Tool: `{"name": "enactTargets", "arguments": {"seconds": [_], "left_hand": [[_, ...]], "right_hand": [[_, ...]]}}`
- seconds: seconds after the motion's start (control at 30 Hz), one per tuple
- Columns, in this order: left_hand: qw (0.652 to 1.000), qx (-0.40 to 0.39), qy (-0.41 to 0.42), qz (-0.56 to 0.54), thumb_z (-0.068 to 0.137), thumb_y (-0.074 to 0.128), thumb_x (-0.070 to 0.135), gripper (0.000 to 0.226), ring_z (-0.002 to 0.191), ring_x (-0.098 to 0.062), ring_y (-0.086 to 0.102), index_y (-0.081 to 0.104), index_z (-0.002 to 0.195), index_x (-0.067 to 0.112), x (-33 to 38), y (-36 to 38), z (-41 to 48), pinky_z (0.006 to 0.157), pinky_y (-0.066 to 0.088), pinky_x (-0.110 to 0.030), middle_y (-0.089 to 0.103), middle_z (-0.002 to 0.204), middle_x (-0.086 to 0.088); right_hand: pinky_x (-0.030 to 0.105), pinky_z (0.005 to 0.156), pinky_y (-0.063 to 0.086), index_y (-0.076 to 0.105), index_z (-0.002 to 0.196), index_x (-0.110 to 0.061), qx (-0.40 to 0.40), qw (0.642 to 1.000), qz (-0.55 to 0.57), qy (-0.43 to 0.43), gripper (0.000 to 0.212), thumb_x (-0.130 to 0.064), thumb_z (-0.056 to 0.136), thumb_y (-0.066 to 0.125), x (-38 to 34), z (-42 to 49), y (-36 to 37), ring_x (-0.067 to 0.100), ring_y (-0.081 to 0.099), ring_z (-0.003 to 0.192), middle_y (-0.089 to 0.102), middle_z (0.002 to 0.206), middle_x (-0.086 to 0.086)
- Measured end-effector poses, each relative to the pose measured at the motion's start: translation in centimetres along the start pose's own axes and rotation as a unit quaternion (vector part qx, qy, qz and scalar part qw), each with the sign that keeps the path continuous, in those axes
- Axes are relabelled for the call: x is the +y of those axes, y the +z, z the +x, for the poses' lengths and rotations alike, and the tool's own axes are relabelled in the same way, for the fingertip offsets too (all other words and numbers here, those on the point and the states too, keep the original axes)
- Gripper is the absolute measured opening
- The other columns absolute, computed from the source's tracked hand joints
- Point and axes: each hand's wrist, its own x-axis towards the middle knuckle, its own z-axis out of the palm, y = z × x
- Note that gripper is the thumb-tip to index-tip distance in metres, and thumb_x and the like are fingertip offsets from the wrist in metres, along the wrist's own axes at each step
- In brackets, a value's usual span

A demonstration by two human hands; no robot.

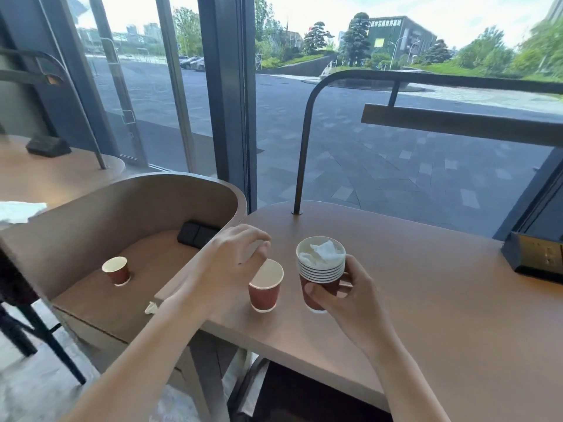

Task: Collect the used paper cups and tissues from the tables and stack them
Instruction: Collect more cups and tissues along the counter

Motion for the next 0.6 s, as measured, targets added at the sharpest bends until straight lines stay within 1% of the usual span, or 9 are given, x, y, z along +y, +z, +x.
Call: {"name": "enactTargets", "arguments": {"seconds": [0.07,0.1,0.2,0.27,0.37,0.4,0.43,0.5,0.6], "left_hand": [[1.0,0.007,-0.015,0.006,0.096,0.056,0.03,0.015,0.101,0.0,0.058,0.07,0.103,0.031,-2.3,-1.3,0.4,0.088,0.05,-0.03,0.065,0.106,0.022],[1.0,0.007,-0.013,0.016,0.096,0.056,0.031,0.015,0.101,0.0,0.058,0.07,0.103,0.031,-3.4,-1.9,0.6,0.088,0.049,-0.028,0.065,0.106,0.022],[0.999,-0.018,0.004,0.051,0.097,0.055,0.032,0.016,0.1,-0.002,0.058,0.07,0.104,0.029,-6.7,-3.0,1.6,0.089,0.048,-0.03,0.066,0.108,0.02],[0.998,-0.035,0.011,0.054,0.096,0.054,0.034,0.018,0.1,-0.003,0.058,0.069,0.103,0.029,-8.9,-3.3,2.6,0.09,0.048,-0.033,0.066,0.107,0.019],[0.997,-0.068,0.022,0.038,0.093,0.048,0.041,0.025,0.1,-0.003,0.058,0.068,0.103,0.03,-11.7,-3.2,3.7,0.091,0.047,-0.034,0.065,0.107,0.02],[0.996,-0.081,0.033,0.034,0.093,0.047,0.042,0.027,0.1,-0.003,0.058,0.068,0.103,0.03,-12.5,-2.9,3.9,0.091,0.048,-0.034,0.065,0.107,0.019],[0.994,-0.095,0.046,0.031,0.093,0.046,0.043,0.028,0.099,-0.004,0.059,0.068,0.103,0.03,-13.2,-2.6,4.1,0.09,0.048,-0.035,0.065,0.107,0.019],[0.989,-0.124,0.07,0.023,0.093,0.044,0.044,0.03,0.097,-0.007,0.06,0.068,0.104,0.029,-14.3,-1.7,4.3,0.088,0.049,-0.036,0.065,0.107,0.017],[0.981,-0.164,0.1,0.013,0.093,0.042,0.046,0.033,0.098,-0.01,0.061,0.068,0.105,0.029,-14.8,-0.4,4.3,0.087,0.049,-0.036,0.066,0.109,0.016]], "right_hand": [[0.01,0.076,0.053,0.062,0.12,-0.039,0.004,1.0,-0.005,-0.007,0.054,-0.026,0.076,0.089,-0.9,1.3,1.8,-0.004,0.069,0.097,0.073,0.106,-0.027],[0.011,0.076,0.054,0.06,0.12,-0.042,0.009,1.0,-0.007,-0.009,0.056,-0.027,0.075,0.089,-1.4,1.9,2.7,-0.004,0.069,0.098,0.073,0.106,-0.025],[0.014,0.075,0.055,0.05,0.118,-0.058,0.026,1.0,-0.008,-0.011,0.064,-0.029,0.075,0.088,-3.3,3.8,5.6,-0.007,0.068,0.095,0.07,0.109,-0.028],[0.02,0.081,0.057,0.046,0.118,-0.063,0.041,0.999,-0.006,-0.006,0.067,-0.031,0.075,0.087,-4.4,4.8,7.2,-0.005,0.069,0.095,0.07,0.11,-0.028],[0.032,0.087,0.058,0.047,0.118,-0.062,0.069,0.997,-0.018,0.014,0.064,-0.045,0.068,0.084,-5.5,5.3,9.3,-0.003,0.07,0.099,0.07,0.11,-0.03],[0.034,0.089,0.058,0.049,0.119,-0.059,0.081,0.996,-0.026,0.02,0.064,-0.045,0.068,0.084,-5.6,5.2,9.9,-0.004,0.07,0.1,0.069,0.111,-0.032],[0.037,0.09,0.058,0.05,0.121,-0.056,0.093,0.995,-0.032,0.028,0.064,-0.041,0.07,0.085,-5.6,4.9,10.4,-0.004,0.07,0.101,0.069,0.111,-0.033],[0.037,0.092,0.057,0.051,0.124,-0.053,0.125,0.99,-0.041,0.046,0.065,-0.032,0.073,0.086,-5.4,4.0,11.3,-0.006,0.068,0.103,0.068,0.111,-0.034],[0.032,0.09,0.054,0.049,0.121,-0.057,0.162,0.982,-0.059,0.075,0.066,-0.033,0.072,0.086,-5.1,2.6,12.2,-0.008,0.066,0.104,0.066,0.112,-0.036]]}}
